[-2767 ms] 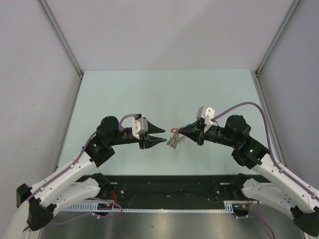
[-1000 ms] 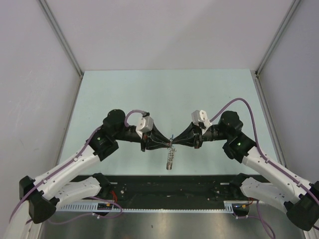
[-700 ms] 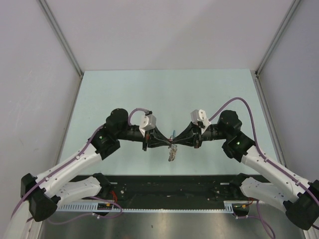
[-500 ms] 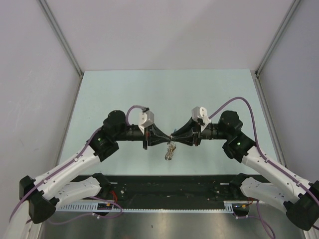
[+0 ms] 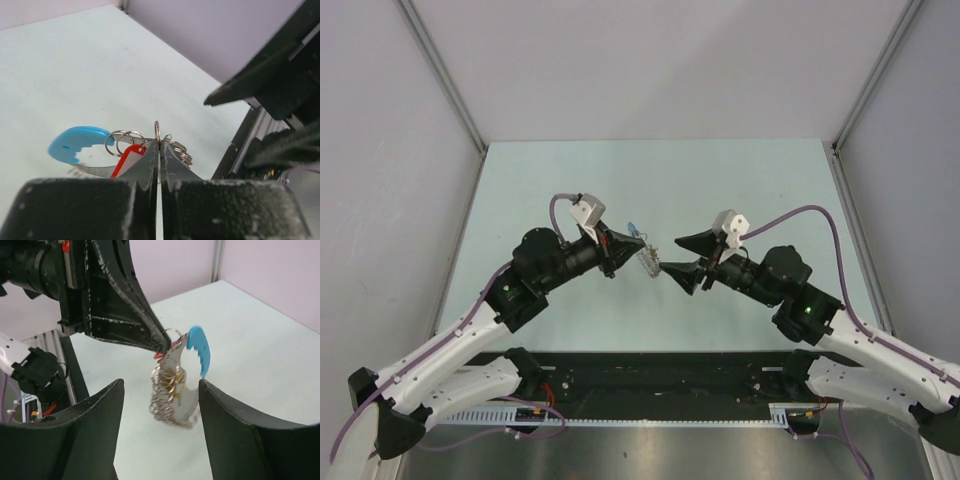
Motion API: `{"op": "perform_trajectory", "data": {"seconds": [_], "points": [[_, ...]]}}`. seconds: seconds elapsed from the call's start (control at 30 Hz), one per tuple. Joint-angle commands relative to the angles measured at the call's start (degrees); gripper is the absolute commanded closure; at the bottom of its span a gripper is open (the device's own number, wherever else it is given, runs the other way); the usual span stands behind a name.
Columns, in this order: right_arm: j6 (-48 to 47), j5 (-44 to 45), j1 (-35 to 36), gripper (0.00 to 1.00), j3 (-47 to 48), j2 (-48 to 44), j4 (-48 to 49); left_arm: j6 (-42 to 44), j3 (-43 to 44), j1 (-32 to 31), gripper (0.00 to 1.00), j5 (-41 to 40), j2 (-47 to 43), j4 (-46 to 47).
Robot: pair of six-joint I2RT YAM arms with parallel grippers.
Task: Remove the keys from the keyring
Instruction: Remove the key from the keyring.
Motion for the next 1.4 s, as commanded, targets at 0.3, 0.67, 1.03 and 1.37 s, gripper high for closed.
{"op": "perform_trajectory", "data": {"seconds": [0.3,0.67,1.03,1.37], "points": [[-10.83,17.84,8.99,0.26,0.83,13.49,10.95,-7.55,2.87,-0.84,1.0,-7.81,-2.76,0.06],[-17.15,10.5,7.67,1.0,0.83,12.38,8.16,-5.37,2.25,-0.93,0.97,1.4,-4.43,0.94],[-15.06,-26.96,-7.53,1.0,1.0,2.96,-8.38,32.85,1.2,-0.93,0.5,13.97,-13.48,-8.9],[-9.08,-51.49,-10.43,1.0,1.36,3.92,-7.77,67.15,7.86,-1.01,0.49,32.83,-8.05,-28.93]]}}
